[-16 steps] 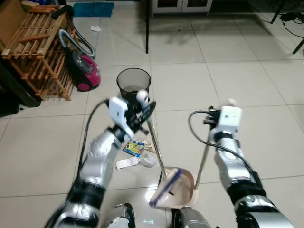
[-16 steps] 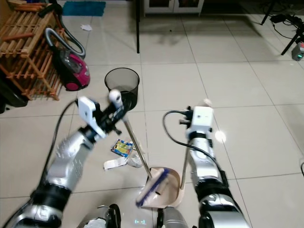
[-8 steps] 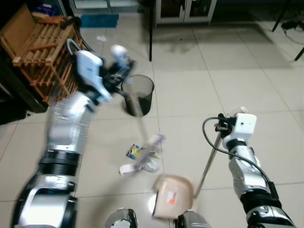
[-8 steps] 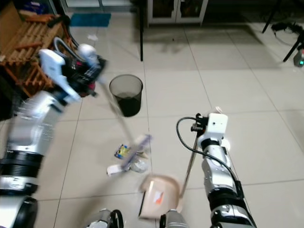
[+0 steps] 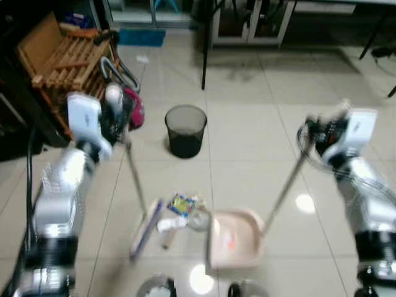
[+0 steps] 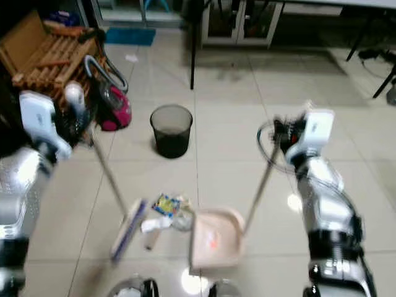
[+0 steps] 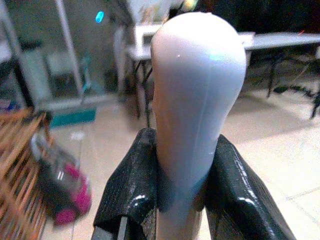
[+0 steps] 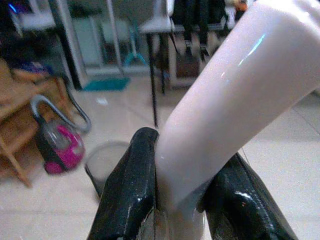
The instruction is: Sweep floor
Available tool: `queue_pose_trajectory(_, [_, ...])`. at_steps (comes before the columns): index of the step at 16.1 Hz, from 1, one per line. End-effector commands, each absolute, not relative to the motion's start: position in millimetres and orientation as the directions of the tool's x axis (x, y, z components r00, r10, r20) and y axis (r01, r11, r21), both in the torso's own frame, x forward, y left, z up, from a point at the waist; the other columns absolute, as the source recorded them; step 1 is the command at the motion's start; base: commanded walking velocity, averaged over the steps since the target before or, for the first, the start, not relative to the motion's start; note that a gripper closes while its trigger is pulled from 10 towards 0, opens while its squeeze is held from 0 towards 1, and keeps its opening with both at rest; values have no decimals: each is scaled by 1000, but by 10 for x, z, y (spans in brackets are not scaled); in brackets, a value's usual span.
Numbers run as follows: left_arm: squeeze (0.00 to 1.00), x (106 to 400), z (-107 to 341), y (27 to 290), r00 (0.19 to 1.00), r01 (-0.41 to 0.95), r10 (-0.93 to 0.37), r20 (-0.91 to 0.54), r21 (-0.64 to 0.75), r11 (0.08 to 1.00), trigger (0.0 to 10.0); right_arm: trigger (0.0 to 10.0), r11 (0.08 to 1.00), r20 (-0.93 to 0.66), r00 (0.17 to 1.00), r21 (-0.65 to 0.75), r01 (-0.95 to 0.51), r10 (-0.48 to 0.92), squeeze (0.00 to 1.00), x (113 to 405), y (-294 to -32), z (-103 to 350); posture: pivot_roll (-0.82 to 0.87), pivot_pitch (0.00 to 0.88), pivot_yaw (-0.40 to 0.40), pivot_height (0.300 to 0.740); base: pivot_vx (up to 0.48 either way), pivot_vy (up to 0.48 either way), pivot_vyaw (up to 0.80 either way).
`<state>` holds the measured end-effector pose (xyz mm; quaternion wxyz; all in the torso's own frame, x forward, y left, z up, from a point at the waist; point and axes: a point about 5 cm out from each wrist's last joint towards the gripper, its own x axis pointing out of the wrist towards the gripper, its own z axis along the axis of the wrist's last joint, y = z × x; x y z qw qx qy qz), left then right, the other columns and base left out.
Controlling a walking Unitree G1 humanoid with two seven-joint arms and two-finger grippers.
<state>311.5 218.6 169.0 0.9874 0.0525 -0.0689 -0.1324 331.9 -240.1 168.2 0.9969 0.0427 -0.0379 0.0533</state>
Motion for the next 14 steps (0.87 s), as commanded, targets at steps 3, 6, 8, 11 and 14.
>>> queue_pose_trajectory(3, [0, 3010, 1736, 2174, 972, 165, -185, 149, 137, 977, 10000, 10000, 974, 175, 979, 183, -134, 102, 0, 3402, -2315, 2095, -32, 0, -6, 740, 0, 0, 0])
queue_pose_trajectory(6, [0, 2983, 1693, 2219, 983, 67, -97, 157, 185, 980, 10000, 10000, 979, 156, 978, 125, -161, 141, 0, 3390, -2213, 2116, -29, 0, -14, 740, 0, 0, 0])
queue_pose_trajectory(8, [0, 2985, 1711, 2247, 982, 24, -63, 179, 213, 977, 10000, 10000, 988, 77, 985, 24, -155, 153, 0, 3346, -2154, 1924, -31, 0, -16, 740, 0, 0, 0])
queue_pose_trajectory(11, [0, 3004, 1664, 2206, 980, 27, -67, 185, 211, 977, 10000, 10000, 998, -1, 999, -51, -33, 33, 0, 3261, -2182, 1574, -36, 12, -4, 740, 0, 0, 0])
queue_pose_trajectory(14, [0, 3019, 1425, 2047, 982, 84, -119, 143, 232, 969, 10000, 10000, 993, -32, 993, 1, 115, -115, 0, 3201, -2244, 1245, -40, 55, 11, 740, 0, 0, 0])
